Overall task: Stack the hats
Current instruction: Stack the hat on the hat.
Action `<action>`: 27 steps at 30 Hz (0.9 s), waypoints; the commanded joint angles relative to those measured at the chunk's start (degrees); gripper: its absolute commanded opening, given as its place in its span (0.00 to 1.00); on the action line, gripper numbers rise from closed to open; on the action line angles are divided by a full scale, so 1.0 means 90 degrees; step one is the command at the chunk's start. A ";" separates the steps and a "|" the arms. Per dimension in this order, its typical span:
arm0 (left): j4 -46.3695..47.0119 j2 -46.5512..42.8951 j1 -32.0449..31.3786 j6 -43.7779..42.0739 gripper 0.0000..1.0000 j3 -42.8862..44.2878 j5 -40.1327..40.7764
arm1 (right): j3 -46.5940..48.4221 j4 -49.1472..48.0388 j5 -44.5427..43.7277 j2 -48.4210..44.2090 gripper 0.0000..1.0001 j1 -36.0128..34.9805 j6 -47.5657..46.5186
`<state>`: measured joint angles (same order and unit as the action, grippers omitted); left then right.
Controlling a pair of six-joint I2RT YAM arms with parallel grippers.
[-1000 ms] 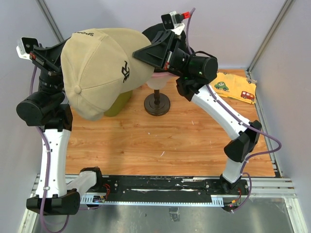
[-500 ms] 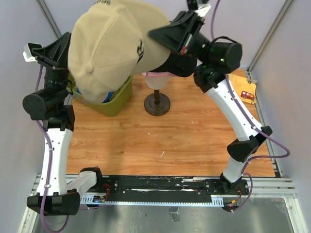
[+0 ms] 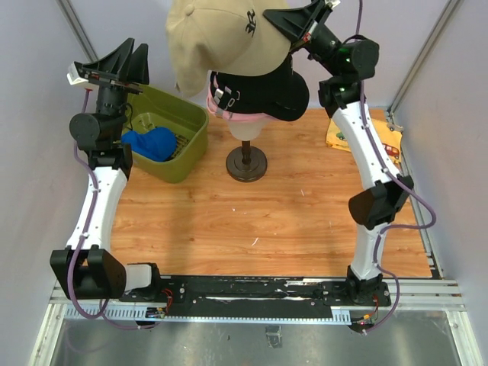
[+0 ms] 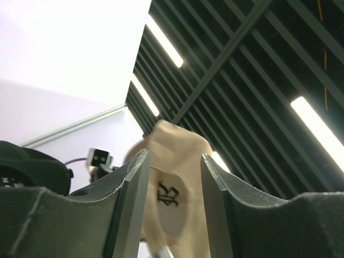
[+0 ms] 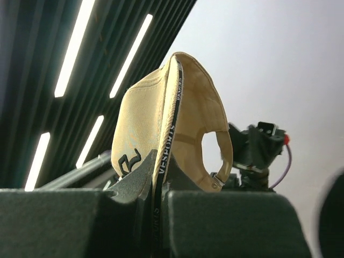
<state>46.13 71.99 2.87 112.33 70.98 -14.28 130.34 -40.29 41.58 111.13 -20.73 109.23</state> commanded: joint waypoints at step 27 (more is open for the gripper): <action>-0.0960 0.0138 -0.0727 -0.2776 0.45 0.0702 0.0028 | -0.1992 0.0010 0.0112 -0.0615 0.01 0.0963 0.1472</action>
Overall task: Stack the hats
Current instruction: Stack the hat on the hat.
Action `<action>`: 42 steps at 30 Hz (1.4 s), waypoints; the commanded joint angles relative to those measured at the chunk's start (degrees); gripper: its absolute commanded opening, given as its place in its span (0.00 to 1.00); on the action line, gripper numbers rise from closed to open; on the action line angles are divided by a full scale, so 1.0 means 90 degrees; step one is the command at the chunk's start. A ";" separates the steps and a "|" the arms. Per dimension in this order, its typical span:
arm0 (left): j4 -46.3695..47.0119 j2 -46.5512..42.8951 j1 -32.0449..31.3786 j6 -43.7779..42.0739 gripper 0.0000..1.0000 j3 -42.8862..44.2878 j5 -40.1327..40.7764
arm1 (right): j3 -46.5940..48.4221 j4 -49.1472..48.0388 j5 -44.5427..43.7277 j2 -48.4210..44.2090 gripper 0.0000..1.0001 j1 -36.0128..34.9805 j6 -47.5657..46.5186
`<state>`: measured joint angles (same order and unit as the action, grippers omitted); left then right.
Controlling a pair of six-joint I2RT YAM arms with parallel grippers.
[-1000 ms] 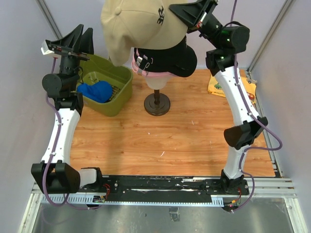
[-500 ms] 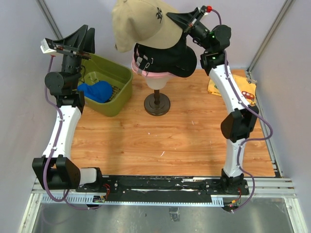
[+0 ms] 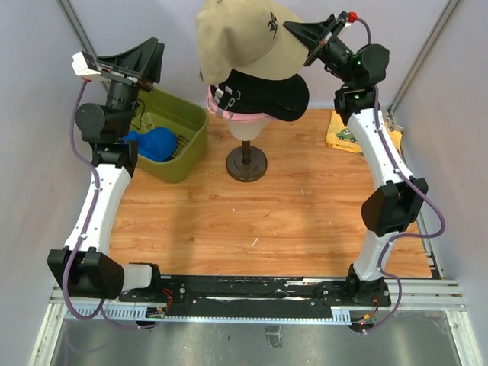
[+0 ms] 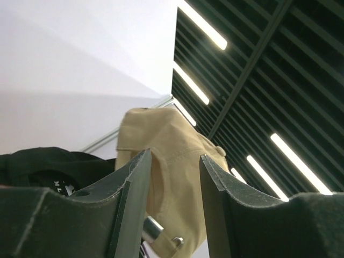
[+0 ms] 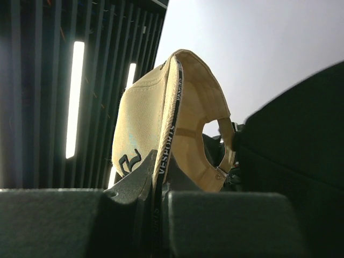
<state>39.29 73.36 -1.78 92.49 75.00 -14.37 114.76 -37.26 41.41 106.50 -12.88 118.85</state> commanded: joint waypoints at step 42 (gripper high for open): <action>-0.5800 0.1038 -0.1340 -0.5365 0.57 0.2718 0.0054 | -0.1300 -0.0048 0.0653 -0.0498 0.01 0.0387 -0.0051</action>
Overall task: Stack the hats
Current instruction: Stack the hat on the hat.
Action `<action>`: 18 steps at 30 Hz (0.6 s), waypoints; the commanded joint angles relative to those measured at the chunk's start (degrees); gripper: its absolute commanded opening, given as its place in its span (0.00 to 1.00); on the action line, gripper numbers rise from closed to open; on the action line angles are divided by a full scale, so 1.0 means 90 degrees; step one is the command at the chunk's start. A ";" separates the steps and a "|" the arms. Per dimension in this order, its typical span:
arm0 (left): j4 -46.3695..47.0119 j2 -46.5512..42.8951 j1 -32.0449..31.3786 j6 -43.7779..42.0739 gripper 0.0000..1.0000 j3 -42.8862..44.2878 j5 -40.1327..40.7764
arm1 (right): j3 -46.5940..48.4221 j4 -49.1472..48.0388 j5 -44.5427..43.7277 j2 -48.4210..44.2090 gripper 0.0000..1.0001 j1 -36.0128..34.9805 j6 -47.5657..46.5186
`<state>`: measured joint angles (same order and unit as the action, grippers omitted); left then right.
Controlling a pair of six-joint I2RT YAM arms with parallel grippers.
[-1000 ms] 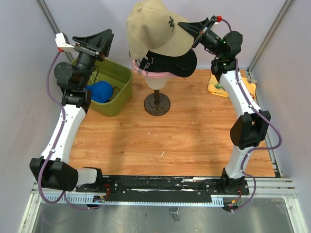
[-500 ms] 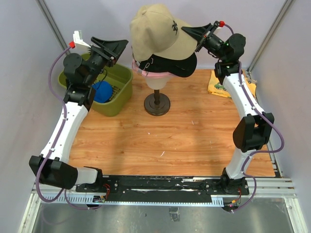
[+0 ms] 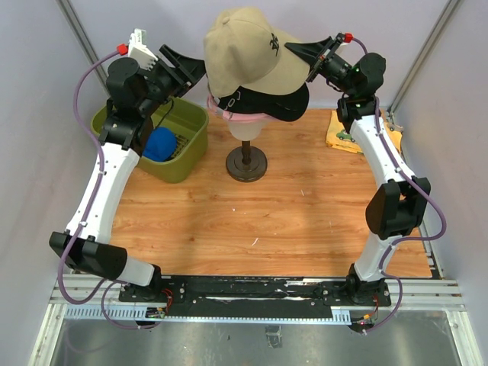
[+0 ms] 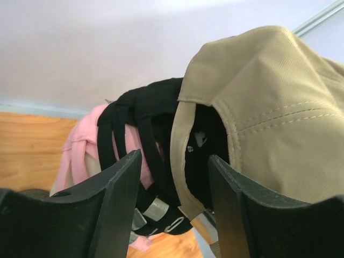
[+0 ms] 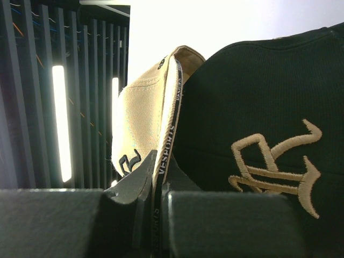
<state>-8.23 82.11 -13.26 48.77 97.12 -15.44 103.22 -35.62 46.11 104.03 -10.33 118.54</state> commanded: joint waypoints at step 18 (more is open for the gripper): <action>-0.1316 0.0761 -0.0255 -0.1016 0.28 0.1377 0.0132 | 0.0421 -0.0221 0.0136 0.0118 0.01 0.0154 0.0034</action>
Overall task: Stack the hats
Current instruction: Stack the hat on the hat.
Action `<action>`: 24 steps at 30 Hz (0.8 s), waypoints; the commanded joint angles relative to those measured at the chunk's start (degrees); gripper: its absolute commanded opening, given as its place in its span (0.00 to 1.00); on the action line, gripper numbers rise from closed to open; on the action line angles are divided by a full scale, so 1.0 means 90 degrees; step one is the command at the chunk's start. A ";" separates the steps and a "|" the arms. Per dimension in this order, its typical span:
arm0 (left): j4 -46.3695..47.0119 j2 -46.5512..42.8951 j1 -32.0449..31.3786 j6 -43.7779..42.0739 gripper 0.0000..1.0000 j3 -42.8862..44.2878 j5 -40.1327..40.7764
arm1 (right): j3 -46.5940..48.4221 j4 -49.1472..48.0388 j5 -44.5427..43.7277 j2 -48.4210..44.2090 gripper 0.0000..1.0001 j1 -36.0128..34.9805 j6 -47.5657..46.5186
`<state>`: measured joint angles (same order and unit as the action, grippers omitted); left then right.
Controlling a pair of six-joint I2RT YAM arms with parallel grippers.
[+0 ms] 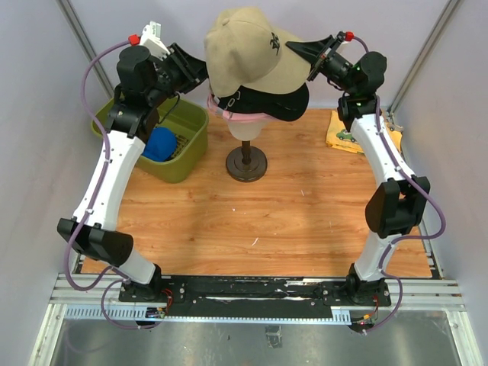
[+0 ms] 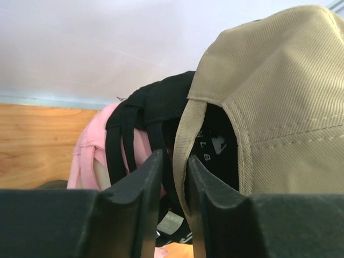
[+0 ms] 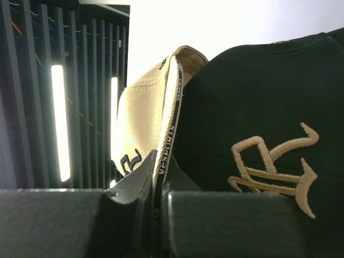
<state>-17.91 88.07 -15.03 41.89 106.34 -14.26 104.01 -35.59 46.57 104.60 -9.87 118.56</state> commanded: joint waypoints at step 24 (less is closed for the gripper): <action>-0.1465 0.0873 -0.0114 -0.0794 0.00 0.2193 0.0518 | 0.0304 -0.0360 0.0081 0.0219 0.12 0.0657 0.0210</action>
<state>-29.91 94.50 -15.40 36.10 123.70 -10.22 108.47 -33.98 48.14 107.18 -5.80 118.56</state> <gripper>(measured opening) 0.018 0.096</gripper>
